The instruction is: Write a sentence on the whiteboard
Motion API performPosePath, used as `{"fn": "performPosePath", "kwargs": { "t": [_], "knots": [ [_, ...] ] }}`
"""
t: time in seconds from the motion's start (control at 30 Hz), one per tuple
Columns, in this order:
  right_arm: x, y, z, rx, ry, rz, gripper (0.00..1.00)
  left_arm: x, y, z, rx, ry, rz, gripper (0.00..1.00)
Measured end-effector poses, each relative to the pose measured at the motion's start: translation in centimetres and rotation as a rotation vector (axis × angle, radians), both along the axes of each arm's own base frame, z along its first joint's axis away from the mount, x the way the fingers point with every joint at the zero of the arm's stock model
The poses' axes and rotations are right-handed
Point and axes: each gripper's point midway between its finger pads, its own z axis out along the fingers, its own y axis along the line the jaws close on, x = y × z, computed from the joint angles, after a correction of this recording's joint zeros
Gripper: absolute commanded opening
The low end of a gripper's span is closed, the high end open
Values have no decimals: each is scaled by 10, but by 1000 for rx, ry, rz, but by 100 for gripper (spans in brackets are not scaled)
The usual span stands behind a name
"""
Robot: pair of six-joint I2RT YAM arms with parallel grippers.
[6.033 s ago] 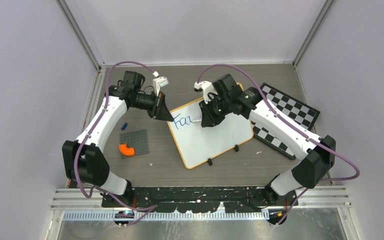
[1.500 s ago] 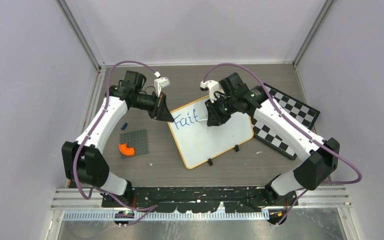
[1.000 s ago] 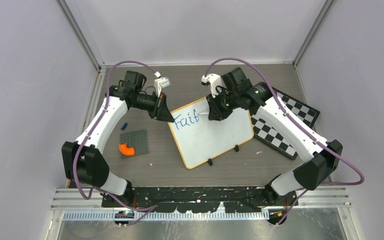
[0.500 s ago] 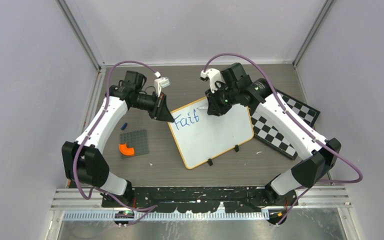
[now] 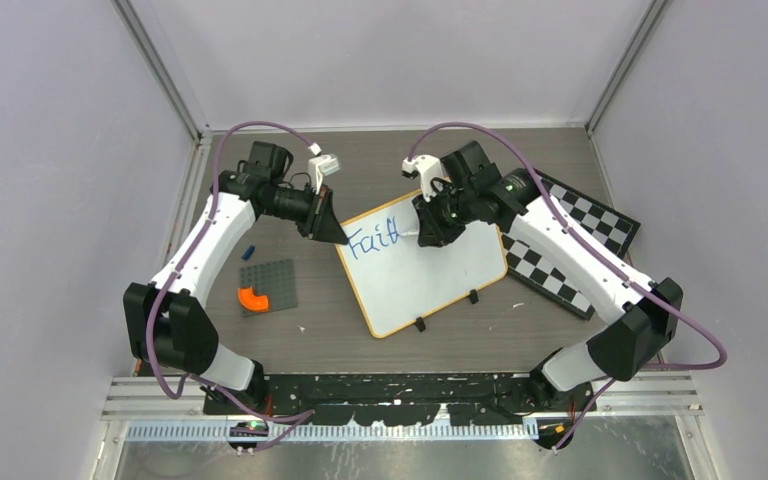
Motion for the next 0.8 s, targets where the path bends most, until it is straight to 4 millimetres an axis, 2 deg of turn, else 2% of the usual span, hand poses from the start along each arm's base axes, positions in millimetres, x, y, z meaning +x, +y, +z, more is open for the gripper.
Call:
{"fn": "performPosePath", "kwargs": {
  "t": [0.23, 0.43, 0.7, 0.8],
  "knots": [
    [-8, -3, -9, -1, 30, -8, 0, 0, 0, 0, -2, 1, -2, 0],
    [-9, -2, -8, 6, 33, -8, 0, 0, -1, 0, -2, 0, -3, 0],
    [3, 4, 19, 47, -37, -13, 0, -2, -2, 1, 0, 0, -10, 0],
    [7, 6, 23, 52, -50, -15, 0, -3, -2, 2, -1, -3, -14, 0]
  ]
}}
